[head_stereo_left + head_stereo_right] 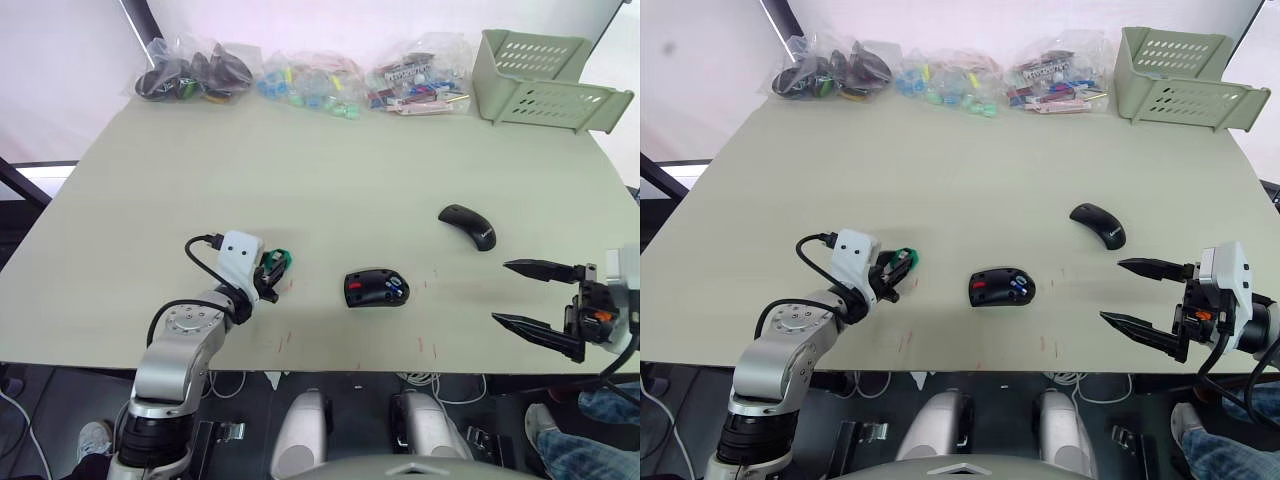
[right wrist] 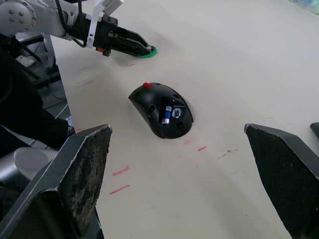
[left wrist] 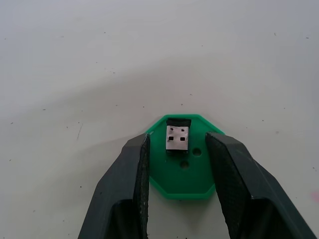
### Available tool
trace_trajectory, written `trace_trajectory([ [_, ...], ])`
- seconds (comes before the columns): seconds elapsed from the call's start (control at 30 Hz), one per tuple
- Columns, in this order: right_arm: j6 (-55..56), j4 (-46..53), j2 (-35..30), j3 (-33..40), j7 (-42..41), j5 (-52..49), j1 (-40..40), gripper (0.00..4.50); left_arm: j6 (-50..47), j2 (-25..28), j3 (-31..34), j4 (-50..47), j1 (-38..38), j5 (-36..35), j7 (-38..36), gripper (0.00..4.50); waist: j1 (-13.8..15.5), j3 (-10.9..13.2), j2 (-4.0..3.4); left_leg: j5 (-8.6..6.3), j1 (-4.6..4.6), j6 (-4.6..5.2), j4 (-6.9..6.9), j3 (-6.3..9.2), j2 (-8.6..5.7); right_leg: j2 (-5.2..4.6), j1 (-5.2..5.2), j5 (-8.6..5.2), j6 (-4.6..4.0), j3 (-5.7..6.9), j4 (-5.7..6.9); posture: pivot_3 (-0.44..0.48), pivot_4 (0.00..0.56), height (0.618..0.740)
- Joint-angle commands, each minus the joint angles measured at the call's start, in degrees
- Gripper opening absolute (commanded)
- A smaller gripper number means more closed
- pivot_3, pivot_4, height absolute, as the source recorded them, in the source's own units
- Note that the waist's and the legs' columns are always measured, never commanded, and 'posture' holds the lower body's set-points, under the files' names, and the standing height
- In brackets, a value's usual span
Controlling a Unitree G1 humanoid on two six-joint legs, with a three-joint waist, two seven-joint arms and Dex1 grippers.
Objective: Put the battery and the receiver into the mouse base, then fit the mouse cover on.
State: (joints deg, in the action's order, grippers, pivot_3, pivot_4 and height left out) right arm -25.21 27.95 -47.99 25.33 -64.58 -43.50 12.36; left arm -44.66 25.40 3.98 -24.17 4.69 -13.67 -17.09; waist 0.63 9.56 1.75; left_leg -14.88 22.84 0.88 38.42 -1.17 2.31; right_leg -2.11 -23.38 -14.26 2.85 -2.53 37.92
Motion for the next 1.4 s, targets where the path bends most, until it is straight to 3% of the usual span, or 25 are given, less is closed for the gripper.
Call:
trace_trajectory([
  [0.03,-0.3,1.5,-0.5,1.4,0.2,-1.6,-0.5,4.50,-0.4,0.3,0.6,-0.8,0.4,0.4,0.2,1.90,0.0,0.0,0.00,0.00,0.00,0.00,0.00,0.00,0.00,0.00,0.00,0.00,0.00,0.00,0.00,0.000,0.150,0.740],
  [0.33,-0.8,1.8,-0.4,1.1,0.3,-1.4,-0.8,4.50,-0.2,0.5,0.7,-0.7,0.4,0.5,0.0,1.90,0.0,0.0,0.00,0.00,0.00,0.00,0.00,0.00,0.00,0.00,0.00,0.00,0.00,0.00,0.00,0.000,0.150,0.740],
  [0.47,-0.8,1.7,-0.5,1.2,0.1,-1.4,-0.8,4.50,-0.2,0.5,0.7,-0.8,0.5,0.4,-0.1,1.04,0.0,0.0,0.00,0.00,0.00,0.00,0.00,0.00,0.00,0.00,0.00,0.00,0.00,0.00,0.00,0.000,0.150,0.740],
  [1.17,-0.9,1.4,-0.6,0.8,-0.2,-1.2,-1.2,4.50,-0.1,0.4,0.6,-0.7,0.6,0.7,0.2,1.04,0.0,0.0,0.00,0.00,0.01,0.00,0.00,0.00,0.00,0.00,0.00,0.00,0.00,0.00,-0.01,0.000,0.150,0.740],
  [1.3,-0.9,1.4,-0.7,0.9,-0.3,-1.2,-1.2,4.50,0.0,0.3,0.6,-0.6,0.7,0.7,-0.1,0.06,0.0,0.0,0.00,0.00,0.01,0.00,0.00,0.00,0.00,0.00,0.00,0.00,0.00,0.00,-0.01,0.000,0.150,0.740],
  [1.4,-1.1,1.4,-0.7,1.0,-0.4,-1.2,-1.1,4.50,0.1,0.5,0.5,-0.7,0.6,0.9,-0.2,0.03,0.0,0.0,0.00,0.00,0.01,0.00,0.00,0.00,0.00,0.00,0.00,0.00,0.00,0.00,-0.01,0.000,0.150,0.740],
])
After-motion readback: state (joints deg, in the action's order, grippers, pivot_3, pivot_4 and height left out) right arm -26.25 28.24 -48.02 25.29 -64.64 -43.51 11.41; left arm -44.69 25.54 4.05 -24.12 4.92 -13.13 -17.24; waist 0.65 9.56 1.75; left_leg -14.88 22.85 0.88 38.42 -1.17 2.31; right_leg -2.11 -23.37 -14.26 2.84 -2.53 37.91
